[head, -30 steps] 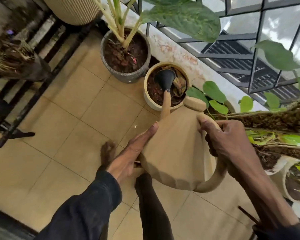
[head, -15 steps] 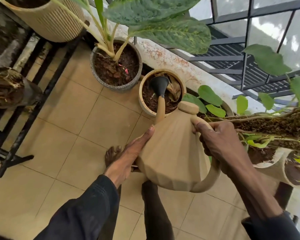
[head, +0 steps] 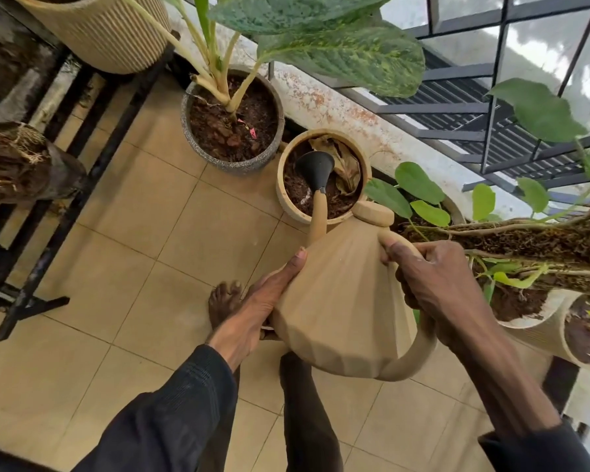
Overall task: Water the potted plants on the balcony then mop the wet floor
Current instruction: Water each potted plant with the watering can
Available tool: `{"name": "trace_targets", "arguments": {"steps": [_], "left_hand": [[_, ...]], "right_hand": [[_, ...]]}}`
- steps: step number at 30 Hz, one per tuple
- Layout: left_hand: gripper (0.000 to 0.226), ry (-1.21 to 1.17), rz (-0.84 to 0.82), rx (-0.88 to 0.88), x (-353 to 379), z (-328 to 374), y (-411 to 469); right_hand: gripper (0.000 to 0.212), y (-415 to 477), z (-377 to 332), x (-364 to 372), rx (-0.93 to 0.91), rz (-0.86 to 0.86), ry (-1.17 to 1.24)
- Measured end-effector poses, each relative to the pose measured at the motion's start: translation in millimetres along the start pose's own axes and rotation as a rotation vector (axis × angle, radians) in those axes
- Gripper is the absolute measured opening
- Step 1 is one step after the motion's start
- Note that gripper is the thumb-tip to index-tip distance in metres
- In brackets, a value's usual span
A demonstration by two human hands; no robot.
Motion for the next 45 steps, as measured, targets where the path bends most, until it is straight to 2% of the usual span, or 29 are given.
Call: {"name": "trace_targets", "arguments": {"steps": [2,6,11,14,19,22,30,34,39,45], "left_hand": [[0.047,-0.005,0.009,-0.020,0,-2,0],[0.053,-0.002,0.009,-0.028,1,-2,-1],[0.089,-0.010,0.020,-0.025,-7,-9,7],[0.104,-0.030,0.015,-0.008,-8,-10,13],[0.108,-0.059,-0.009,0.028,-4,-10,20],[0.107,-0.075,-0.007,0.056,-2,-11,22],[0.106,-0.111,-0.009,0.171,1,-12,23],[0.113,-0.121,-0.007,0.219,2,-14,21],[0.112,-0.123,-0.003,0.244,2,-14,20],[0.113,-0.130,-0.017,0.259,1,-15,17]], "right_hand": [[0.045,0,1,-1,-0.012,0.002,-0.006],[0.043,-1,3,-2,-0.025,0.014,0.013],[0.038,-9,12,0,-0.051,0.109,0.085],[0.045,-18,16,-2,-0.118,0.188,0.085],[0.047,-26,28,-3,-0.200,0.277,0.136],[0.057,-30,38,-2,-0.236,0.303,0.170],[0.060,-38,55,-1,-0.346,0.363,0.193],[0.045,-42,59,-1,-0.347,0.354,0.236],[0.054,-42,67,0,-0.368,0.379,0.228],[0.049,-45,67,2,-0.385,0.372,0.243]]}}
Point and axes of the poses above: each hand's wrist, its own y-axis towards the middle knuckle, its own x-axis out of the palm, z = x × y, the point moved 7 cm from there along y, towards the middle knuckle, and after that the axes turned 7 degrees about -y, right-handed, at the moved point
